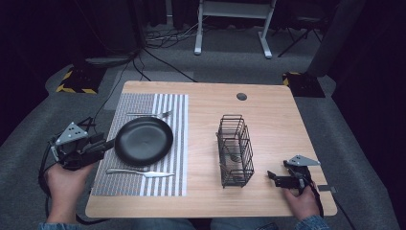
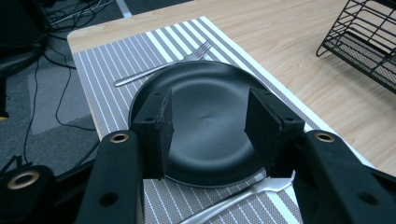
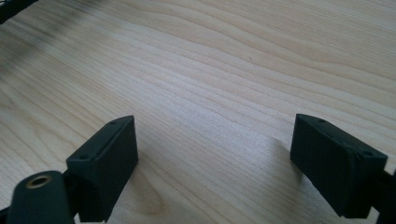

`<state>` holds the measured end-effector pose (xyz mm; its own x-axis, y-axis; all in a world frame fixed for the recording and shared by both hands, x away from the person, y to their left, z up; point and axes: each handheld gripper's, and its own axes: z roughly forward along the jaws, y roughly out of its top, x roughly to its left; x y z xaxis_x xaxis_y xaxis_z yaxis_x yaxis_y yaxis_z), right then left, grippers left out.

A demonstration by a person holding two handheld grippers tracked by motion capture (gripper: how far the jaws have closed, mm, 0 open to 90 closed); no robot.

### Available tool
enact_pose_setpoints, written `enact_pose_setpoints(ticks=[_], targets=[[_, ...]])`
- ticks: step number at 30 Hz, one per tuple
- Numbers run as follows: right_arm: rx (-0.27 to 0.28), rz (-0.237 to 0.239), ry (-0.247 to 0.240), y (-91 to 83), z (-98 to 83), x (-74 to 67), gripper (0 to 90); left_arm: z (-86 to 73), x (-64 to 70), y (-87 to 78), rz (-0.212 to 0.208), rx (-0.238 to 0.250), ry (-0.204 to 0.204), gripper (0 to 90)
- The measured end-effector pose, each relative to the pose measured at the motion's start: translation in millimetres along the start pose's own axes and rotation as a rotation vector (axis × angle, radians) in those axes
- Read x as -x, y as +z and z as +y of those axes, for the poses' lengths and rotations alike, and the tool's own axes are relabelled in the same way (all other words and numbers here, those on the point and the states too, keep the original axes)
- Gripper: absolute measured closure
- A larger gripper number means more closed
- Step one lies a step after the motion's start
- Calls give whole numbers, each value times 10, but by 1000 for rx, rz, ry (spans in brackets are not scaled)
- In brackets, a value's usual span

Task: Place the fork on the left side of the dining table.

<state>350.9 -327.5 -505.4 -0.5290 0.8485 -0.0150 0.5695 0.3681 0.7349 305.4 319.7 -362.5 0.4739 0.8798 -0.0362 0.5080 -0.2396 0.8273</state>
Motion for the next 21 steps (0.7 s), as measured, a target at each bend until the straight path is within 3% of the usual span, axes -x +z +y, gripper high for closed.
enact_pose_setpoints(ticks=[3,8,17,21], targets=[[0,0,-1,1,0,1,150,-83,66,-23,-6,4,8,509],[0,1,-2,2,1,2,150,-281,152,-44,18,-18,29,507],[0,1,-2,2,1,2,150,-600,288,-98,-2,6,-5,494],[0,1,-2,2,2,2,150,-754,321,-67,-6,-21,0,481]])
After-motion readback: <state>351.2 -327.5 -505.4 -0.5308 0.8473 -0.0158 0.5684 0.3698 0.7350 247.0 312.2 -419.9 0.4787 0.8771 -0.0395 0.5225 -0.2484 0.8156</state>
